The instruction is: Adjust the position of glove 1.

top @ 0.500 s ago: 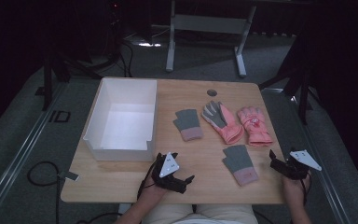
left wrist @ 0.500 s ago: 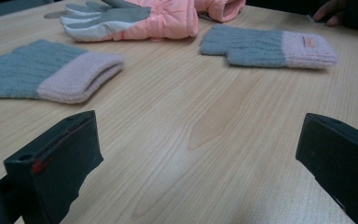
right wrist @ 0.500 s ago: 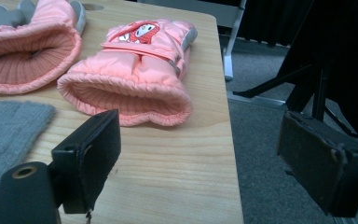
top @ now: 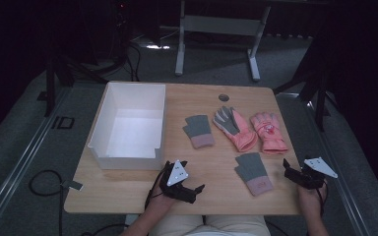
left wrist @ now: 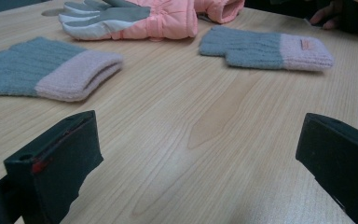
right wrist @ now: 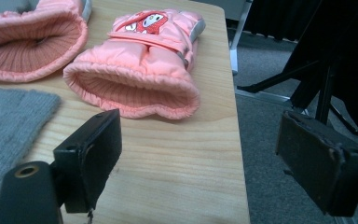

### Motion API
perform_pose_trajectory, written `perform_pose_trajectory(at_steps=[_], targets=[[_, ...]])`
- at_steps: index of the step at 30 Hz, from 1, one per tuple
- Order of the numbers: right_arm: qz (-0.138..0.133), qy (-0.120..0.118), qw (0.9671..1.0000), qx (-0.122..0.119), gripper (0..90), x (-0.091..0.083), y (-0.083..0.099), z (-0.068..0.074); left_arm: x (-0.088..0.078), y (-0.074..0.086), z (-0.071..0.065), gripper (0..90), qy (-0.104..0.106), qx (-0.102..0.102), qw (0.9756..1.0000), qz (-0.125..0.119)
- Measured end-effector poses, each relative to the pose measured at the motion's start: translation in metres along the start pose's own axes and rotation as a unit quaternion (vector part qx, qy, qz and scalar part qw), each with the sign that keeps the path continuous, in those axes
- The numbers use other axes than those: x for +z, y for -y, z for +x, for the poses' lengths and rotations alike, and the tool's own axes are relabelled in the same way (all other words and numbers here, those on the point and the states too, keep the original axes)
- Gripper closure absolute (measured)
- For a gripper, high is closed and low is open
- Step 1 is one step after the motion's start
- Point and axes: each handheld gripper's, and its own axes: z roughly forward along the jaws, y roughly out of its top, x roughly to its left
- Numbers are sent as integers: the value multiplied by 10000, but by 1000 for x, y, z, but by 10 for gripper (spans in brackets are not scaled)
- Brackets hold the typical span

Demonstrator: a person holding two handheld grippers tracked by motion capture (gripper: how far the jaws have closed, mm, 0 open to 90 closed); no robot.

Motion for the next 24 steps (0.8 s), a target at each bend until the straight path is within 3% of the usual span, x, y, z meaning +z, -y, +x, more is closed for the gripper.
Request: perform_pose_trajectory(at_steps=[3,12,13,16,24], targets=[[87,21,9999,-83,144,2,-1,1,0,0,0,0,54,14,10000,-5],[302,-71,9995,81,140,5,-2,-2,-1,0,1,0,83,-6,10000,-28],[346,-192,9989,235,140,6,-3,-7,-1,1,1,0,95,-12,9999,-32],[377,-286,9984,318,140,7,-4,-11,-2,1,0,0,84,6,10000,-35],[553,-444,9975,-33,135,11,-8,-10,-2,1,0,0,60,23,10000,-26]])
